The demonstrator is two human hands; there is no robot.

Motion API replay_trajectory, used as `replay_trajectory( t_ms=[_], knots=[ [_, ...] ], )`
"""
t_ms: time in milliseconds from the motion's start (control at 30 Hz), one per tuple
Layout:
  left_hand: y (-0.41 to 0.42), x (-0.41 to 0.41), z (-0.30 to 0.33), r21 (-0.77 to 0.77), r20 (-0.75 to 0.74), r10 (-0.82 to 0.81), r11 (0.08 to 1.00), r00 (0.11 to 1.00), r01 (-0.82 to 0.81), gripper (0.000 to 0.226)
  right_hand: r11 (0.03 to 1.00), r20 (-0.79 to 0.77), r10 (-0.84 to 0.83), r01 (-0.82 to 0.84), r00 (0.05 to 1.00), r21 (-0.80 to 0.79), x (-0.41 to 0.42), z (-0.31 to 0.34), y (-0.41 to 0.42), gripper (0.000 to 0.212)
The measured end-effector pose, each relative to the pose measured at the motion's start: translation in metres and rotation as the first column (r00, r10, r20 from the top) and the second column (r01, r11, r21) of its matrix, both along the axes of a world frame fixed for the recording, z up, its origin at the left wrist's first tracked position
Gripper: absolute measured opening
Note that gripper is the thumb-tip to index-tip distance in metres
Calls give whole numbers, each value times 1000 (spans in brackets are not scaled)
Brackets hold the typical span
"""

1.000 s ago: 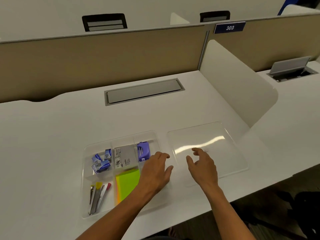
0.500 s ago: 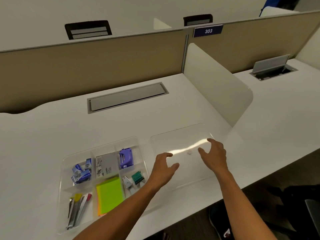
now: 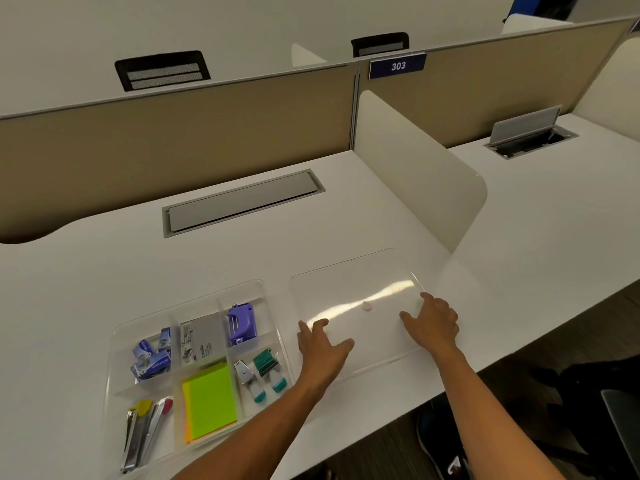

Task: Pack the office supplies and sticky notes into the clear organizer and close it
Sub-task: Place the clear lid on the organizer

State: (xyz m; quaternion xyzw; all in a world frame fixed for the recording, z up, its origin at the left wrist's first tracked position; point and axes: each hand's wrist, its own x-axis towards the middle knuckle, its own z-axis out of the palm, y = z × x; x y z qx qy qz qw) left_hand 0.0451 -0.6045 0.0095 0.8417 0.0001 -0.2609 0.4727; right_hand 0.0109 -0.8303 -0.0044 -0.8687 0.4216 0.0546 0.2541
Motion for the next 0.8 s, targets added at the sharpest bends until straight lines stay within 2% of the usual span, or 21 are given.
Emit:
replay_trajectory(
  t_ms=[300,467,667,800],
  knots=[
    [10,4,13,-147,-40,22,989,999,-27,67,976,77,-213,210,974,48,-9,12,-2,70],
    [19,17,40,-206,106,57,978,993,-34,57,964,171,-265,253,949,86,-11,34,-1,66],
    [46,37,78,-290,325,140,956,935,-43,37,964,436,-253,187,864,189,-9,80,8,53],
    [76,54,103,-344,424,131,939,896,25,59,961,535,-256,154,805,229,-9,114,20,43]
  ],
)
